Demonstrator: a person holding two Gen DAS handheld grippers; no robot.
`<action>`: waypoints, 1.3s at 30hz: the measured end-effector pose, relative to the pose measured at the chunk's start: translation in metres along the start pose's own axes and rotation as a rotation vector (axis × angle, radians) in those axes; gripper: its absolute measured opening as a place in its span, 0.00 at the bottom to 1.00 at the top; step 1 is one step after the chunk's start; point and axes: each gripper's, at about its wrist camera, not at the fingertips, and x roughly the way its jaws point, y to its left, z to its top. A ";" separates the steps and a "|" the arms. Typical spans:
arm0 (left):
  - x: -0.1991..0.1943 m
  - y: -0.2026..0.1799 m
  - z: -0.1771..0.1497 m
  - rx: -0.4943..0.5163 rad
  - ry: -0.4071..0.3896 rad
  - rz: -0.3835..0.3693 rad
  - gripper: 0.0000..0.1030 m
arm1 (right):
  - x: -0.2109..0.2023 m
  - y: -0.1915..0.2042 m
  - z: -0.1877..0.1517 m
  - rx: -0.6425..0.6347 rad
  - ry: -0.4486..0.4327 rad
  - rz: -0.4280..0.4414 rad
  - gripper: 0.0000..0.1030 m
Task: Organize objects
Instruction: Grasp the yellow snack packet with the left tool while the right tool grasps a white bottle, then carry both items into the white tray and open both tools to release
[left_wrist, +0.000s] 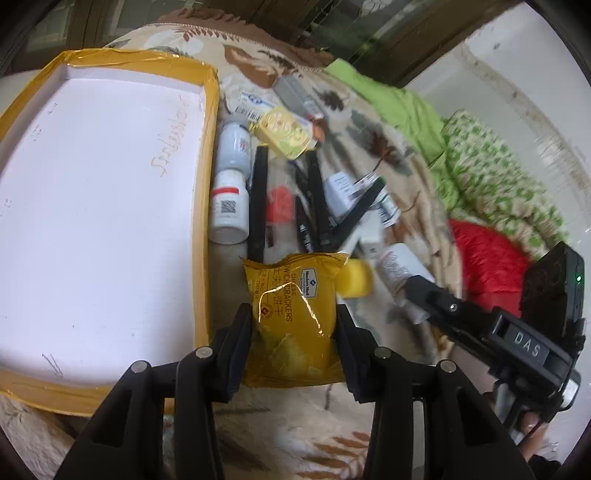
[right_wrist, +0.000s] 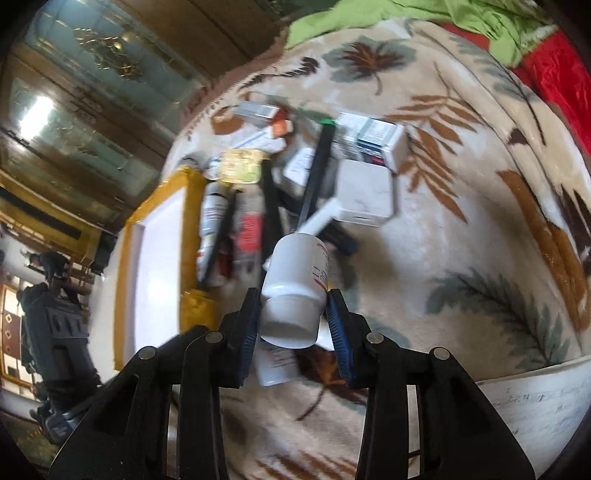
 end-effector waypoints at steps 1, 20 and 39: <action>-0.005 0.001 0.000 -0.008 -0.006 -0.022 0.42 | -0.001 0.007 -0.001 -0.014 -0.003 0.018 0.35; -0.074 0.107 0.018 -0.211 -0.145 0.201 0.42 | 0.077 0.143 -0.041 -0.354 0.181 0.121 0.35; -0.059 0.132 0.018 -0.338 -0.102 0.184 0.58 | 0.141 0.152 -0.050 -0.420 0.308 0.097 0.36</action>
